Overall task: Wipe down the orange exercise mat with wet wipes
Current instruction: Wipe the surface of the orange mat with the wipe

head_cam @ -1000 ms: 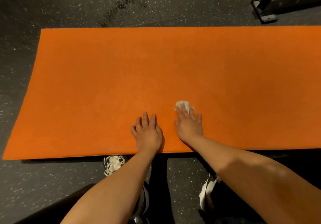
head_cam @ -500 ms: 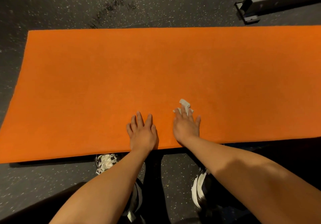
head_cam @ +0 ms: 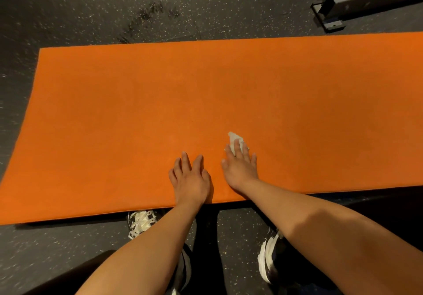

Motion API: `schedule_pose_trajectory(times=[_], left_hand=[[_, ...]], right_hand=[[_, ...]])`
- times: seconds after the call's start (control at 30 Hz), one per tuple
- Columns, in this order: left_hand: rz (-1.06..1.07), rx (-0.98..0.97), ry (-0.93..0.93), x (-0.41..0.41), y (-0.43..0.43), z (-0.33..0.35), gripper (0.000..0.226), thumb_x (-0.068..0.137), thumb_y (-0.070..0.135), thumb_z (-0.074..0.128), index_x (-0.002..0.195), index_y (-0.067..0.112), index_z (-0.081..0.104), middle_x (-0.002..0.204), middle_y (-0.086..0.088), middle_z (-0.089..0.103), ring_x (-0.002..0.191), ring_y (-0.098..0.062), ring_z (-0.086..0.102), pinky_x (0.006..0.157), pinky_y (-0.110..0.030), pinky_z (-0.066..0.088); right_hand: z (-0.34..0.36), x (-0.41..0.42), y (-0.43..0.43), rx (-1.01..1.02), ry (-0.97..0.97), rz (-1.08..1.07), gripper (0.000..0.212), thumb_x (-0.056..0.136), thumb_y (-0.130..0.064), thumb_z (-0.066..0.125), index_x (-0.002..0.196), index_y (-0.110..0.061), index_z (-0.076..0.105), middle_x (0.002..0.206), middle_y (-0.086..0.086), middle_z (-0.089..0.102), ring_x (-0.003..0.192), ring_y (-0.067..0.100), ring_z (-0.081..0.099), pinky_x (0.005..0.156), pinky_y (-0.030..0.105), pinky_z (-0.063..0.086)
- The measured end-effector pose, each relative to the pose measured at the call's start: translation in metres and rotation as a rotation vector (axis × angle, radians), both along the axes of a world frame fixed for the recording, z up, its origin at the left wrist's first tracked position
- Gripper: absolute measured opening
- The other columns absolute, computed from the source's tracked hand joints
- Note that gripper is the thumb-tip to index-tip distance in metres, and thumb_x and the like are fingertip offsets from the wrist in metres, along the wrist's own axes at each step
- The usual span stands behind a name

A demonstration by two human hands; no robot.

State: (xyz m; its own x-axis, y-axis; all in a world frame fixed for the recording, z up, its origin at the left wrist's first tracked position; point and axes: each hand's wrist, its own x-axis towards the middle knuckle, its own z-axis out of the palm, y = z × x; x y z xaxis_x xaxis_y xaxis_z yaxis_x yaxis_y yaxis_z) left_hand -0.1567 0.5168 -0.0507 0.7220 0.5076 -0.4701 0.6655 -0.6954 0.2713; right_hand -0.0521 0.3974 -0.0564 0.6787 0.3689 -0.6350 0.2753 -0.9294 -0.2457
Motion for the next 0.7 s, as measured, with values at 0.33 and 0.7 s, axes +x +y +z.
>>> schedule_pose_trajectory(times=[0.33, 0.7], left_hand=[[0.111, 0.030, -0.011, 0.021, 0.015, -0.004, 0.054, 0.099, 0.037, 0.042, 0.152, 0.036, 0.034, 0.164, 0.000, 0.019, 0.139, -0.033, 0.019, 0.112, -0.050, 0.015], [0.121, 0.035, -0.067, 0.042, 0.039, -0.017, 0.050, 0.104, 0.039, 0.034, 0.153, 0.033, 0.033, 0.166, 0.004, 0.019, 0.135, -0.027, 0.027, 0.111, -0.049, 0.017]], right_hand=[[-0.010, 0.010, 0.023, 0.159, -0.049, 0.179, 0.053, 0.111, -0.035, 0.023, 0.162, -0.030, 0.013, 0.170, -0.009, -0.005, 0.156, 0.015, -0.011, 0.123, 0.051, -0.009], [-0.015, 0.024, 0.070, 0.277, -0.055, 0.376, 0.057, 0.111, -0.026, 0.030, 0.163, -0.029, 0.007, 0.170, -0.007, 0.010, 0.157, 0.015, 0.002, 0.124, 0.053, -0.005]])
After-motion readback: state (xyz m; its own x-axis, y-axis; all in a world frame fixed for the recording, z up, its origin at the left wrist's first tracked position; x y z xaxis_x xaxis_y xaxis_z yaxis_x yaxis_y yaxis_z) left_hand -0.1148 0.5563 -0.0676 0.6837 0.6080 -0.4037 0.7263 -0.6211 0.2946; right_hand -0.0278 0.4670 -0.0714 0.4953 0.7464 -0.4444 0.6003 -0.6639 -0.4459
